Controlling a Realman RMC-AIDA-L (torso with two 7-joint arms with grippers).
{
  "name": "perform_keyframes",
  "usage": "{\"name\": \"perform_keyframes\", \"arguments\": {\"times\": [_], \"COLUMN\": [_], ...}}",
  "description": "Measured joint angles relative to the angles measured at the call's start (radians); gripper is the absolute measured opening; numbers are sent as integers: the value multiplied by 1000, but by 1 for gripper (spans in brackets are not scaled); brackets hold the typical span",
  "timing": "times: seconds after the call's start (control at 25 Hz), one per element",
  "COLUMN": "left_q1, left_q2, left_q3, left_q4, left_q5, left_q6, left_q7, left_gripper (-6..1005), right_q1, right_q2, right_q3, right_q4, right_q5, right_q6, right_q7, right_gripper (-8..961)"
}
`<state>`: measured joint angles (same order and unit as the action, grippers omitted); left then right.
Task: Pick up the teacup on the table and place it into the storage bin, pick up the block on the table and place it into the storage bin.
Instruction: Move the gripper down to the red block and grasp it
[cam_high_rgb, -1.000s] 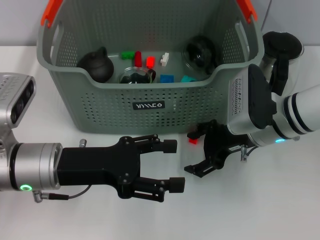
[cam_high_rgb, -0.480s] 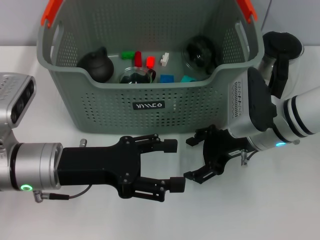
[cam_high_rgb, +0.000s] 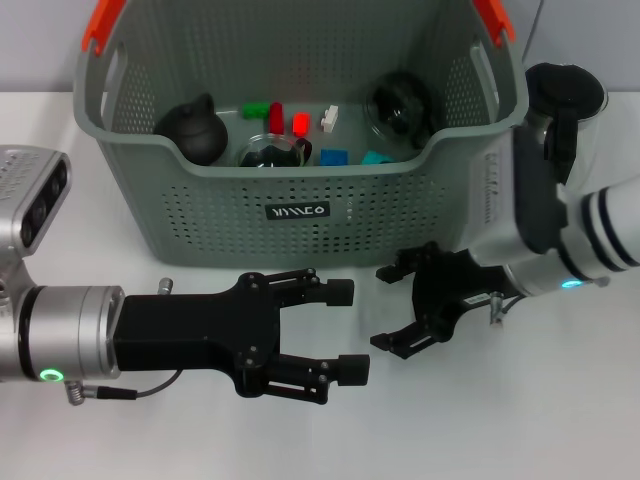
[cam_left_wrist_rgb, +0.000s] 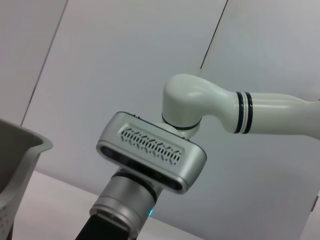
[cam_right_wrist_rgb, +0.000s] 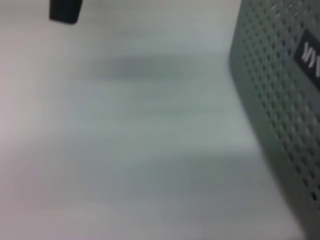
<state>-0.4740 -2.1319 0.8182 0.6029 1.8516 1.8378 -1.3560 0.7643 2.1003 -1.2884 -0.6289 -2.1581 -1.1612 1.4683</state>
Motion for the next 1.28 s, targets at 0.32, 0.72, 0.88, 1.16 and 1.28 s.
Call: {"name": "perform_keyframes", "arguments": {"times": [0.32,0.72,0.88,1.16,1.28], "left_q1": [-1,-8,-13,-15,-15], "left_q2": [3,5,6,6,6], "left_q3": [0,-1,1,2,2], "left_q4": [0,0,0,0,0], "left_q5": [-1,-2,-1,-1,-2], "left_q6": [5,6,4,3,5], "left_q7": [3,6,6,6,6], "left_gripper": [934,934,934,934,934], "right_q1": [-95,-190,-197,-189,-176], "right_q2": [-14,-58,-61,-21,-3], "right_q3": [133,201,226,219,216], "right_q4": [-135,-175,-173,-160,-139], "right_q5": [-4,-9,-10,-67,-96], "right_q6": [-174,-183,-166,-48,-10], "right_q7": [22,80,81,80,77], "right_gripper": [941,942,942,943,943]}}
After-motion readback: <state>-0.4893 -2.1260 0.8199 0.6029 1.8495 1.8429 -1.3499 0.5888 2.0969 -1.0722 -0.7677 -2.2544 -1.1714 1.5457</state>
